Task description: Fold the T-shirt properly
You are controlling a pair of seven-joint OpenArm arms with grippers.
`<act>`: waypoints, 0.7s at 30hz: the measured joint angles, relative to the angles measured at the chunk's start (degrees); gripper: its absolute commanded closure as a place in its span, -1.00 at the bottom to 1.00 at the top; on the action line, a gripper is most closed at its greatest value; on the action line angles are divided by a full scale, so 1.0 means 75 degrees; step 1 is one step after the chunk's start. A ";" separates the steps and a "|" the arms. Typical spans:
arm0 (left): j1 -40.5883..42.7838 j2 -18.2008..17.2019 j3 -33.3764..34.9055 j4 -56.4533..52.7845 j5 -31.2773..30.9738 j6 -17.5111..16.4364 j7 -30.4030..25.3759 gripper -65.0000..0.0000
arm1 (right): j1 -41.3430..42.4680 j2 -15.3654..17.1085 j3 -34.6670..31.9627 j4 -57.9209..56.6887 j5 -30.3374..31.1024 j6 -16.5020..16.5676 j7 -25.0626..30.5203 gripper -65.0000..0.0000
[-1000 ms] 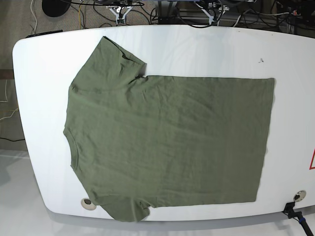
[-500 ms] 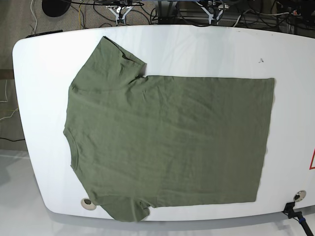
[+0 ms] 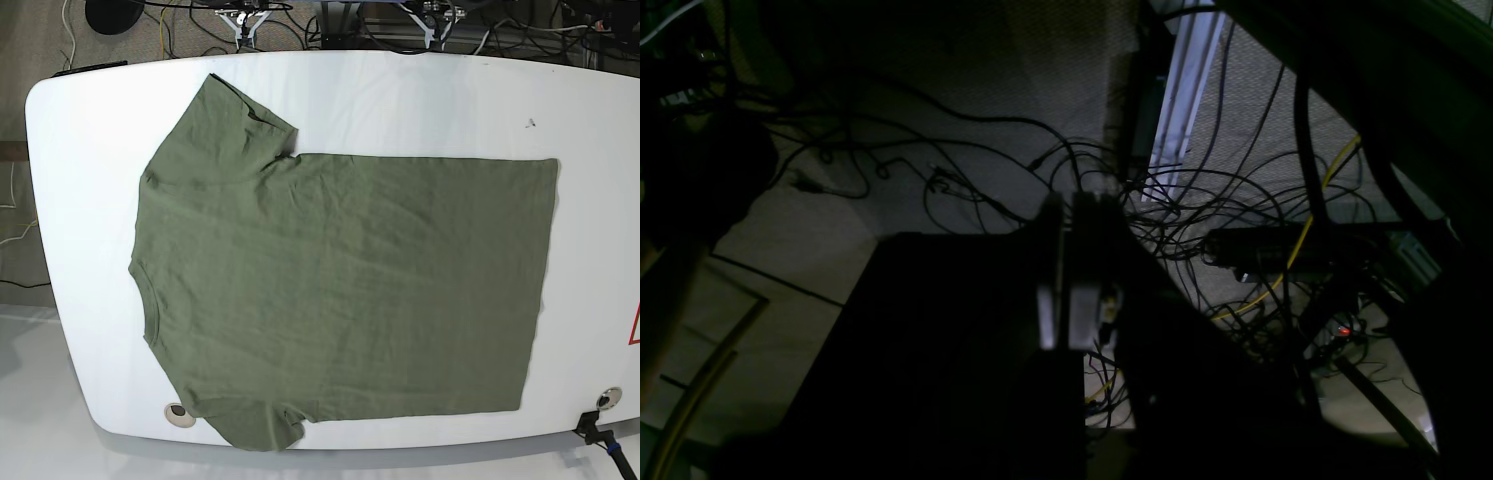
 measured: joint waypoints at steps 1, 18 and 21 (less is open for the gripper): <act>0.0082 -0.0041 0.0000 0.0012 0.0003 0.0000 0.0012 0.94 | -0.0085 0.0020 0.0000 0.0015 -0.0017 0.0000 0.0041 0.96; 0.0242 -0.0122 0.0029 0.0111 -0.0026 0.0052 0.0178 0.94 | -0.0332 0.0035 0.0009 0.0137 -0.0012 0.0152 0.0192 0.98; 0.0274 -0.0119 0.0015 0.0087 -0.0029 0.0050 0.0198 0.93 | -0.0364 0.0038 0.0000 0.0105 0.0003 0.0259 0.0187 0.98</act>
